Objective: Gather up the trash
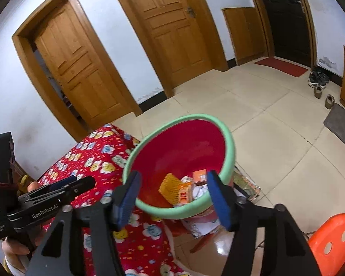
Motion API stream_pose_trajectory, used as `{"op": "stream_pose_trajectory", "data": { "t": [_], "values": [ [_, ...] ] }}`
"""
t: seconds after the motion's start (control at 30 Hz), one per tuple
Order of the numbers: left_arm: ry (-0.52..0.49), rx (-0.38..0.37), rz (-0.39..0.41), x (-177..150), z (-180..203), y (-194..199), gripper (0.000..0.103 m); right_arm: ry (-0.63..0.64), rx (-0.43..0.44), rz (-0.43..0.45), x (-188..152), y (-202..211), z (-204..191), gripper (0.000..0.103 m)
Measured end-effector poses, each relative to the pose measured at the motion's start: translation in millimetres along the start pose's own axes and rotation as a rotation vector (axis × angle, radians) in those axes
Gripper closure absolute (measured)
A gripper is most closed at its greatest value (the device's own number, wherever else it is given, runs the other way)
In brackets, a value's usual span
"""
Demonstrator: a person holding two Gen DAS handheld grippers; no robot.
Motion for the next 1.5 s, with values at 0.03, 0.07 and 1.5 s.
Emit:
{"op": "stream_pose_trajectory", "data": {
  "t": [0.03, 0.07, 1.5],
  "values": [
    [0.01, 0.011, 0.008, -2, -3, 7, 0.035, 0.006, 0.007, -0.001, -2, 2, -5, 0.031],
    [0.018, 0.02, 0.013, -4, -6, 12, 0.034, 0.012, 0.014, -0.001, -4, 5, -9, 0.029],
    [0.299, 0.387, 0.215, -151, -131, 208, 0.031, 0.31, 0.188, 0.047, -118, 103, -189, 0.013]
  ]
}}
Point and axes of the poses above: each gripper's, at about its wrist camera, not at the fingertips, and y roughly against the way its jaws point, z to its right, x to its top, the point moved 3 cm from there along -y, roughly the way its jaws point, and after that the axes turned 11 degrees about -x, right-handed, at the moved point
